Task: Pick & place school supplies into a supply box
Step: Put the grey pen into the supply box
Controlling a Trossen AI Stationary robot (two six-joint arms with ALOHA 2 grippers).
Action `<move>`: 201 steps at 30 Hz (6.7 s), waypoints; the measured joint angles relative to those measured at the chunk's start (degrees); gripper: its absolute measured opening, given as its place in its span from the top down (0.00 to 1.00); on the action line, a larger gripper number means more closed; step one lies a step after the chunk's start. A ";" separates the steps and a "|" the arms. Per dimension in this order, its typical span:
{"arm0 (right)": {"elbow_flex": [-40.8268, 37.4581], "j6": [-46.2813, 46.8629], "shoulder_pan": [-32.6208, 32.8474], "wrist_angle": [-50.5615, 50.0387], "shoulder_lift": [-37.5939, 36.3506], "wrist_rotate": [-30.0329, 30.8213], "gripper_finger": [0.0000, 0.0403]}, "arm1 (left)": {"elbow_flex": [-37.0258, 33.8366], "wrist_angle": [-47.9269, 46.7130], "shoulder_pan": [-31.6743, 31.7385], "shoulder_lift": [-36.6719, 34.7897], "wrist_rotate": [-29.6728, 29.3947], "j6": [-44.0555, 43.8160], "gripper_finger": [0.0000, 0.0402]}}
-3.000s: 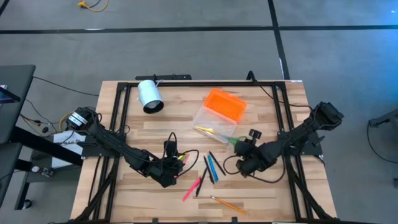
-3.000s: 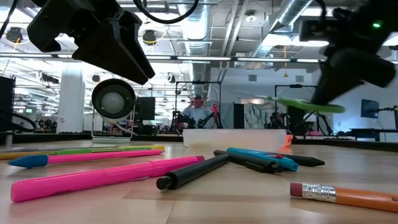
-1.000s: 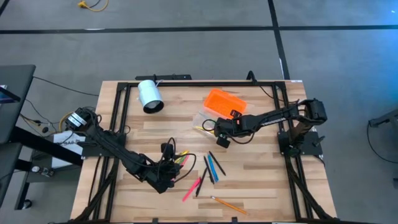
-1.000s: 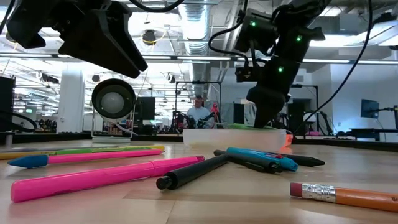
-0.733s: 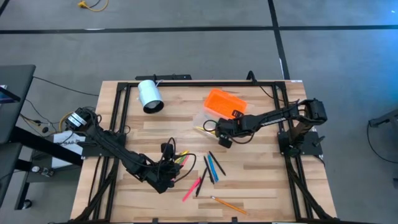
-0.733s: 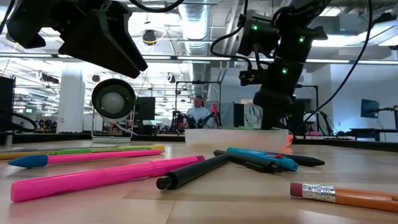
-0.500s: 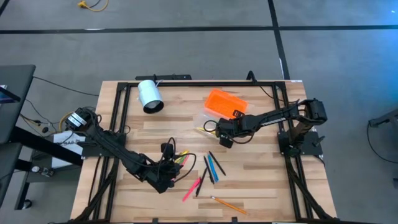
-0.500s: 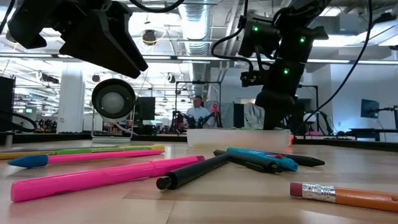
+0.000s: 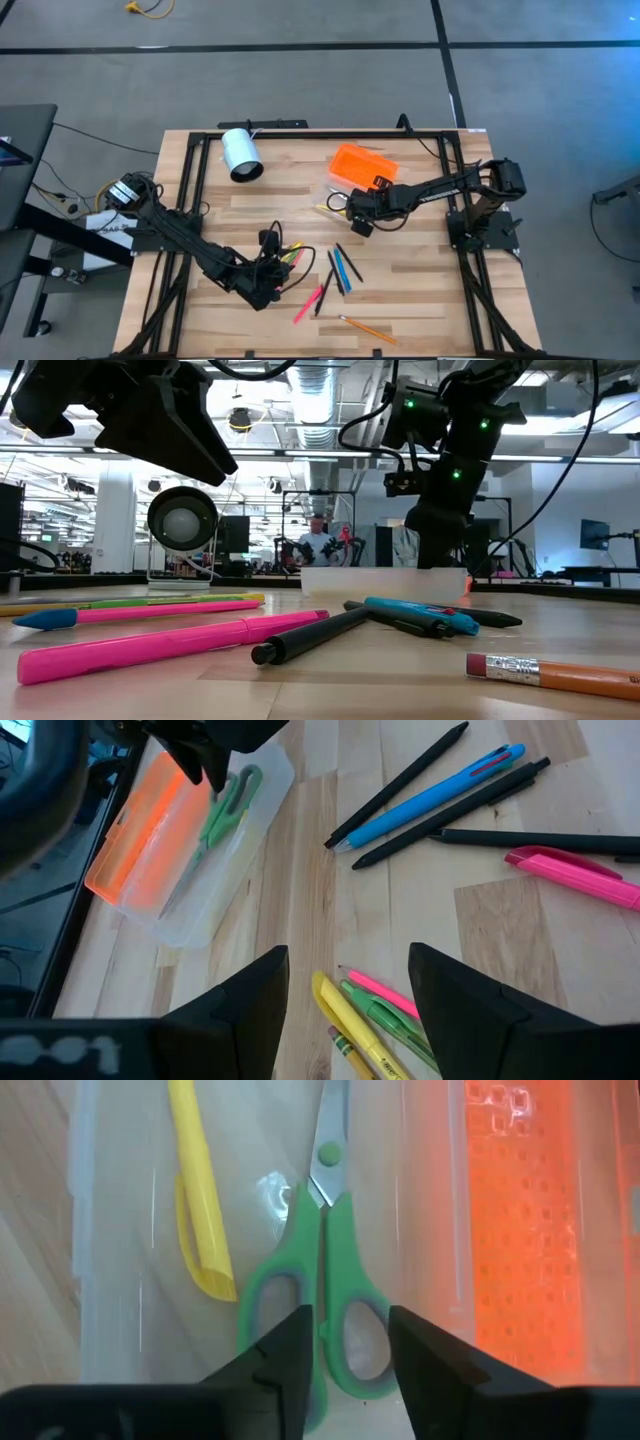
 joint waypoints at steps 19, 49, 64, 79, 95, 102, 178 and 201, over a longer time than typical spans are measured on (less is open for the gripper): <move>0.85 -4.11 19.53 0.86 -11.22 11.24 0.70 | 0.00 -13.11 0.15 0.00 0.04 -14.22 0.51; -13.21 35.84 56.85 0.92 -11.88 40.68 0.71 | -0.11 -22.30 8.06 8.00 11.66 -33.31 0.51; -13.42 36.04 57.02 1.03 -11.86 40.51 0.71 | -0.11 -22.07 9.01 9.22 19.12 -33.11 0.51; -13.42 36.05 57.02 1.03 -11.86 40.39 0.71 | 0.04 -25.33 9.07 9.02 24.82 -37.15 0.51; -13.42 36.05 57.02 1.06 -11.84 40.33 0.71 | 0.07 -25.97 9.48 9.01 34.53 -37.83 0.58; -13.42 36.06 57.02 1.09 -11.84 40.26 0.71 | 0.07 -25.17 10.30 9.05 34.42 -37.25 0.76; -13.42 36.04 57.00 1.51 -11.84 40.33 0.71 | 9.09 -5.88 20.51 9.22 4.10 3.84 0.97; -13.42 36.04 57.00 2.19 -11.84 40.37 0.71 | 9.11 19.47 32.01 9.27 14.88 27.76 0.97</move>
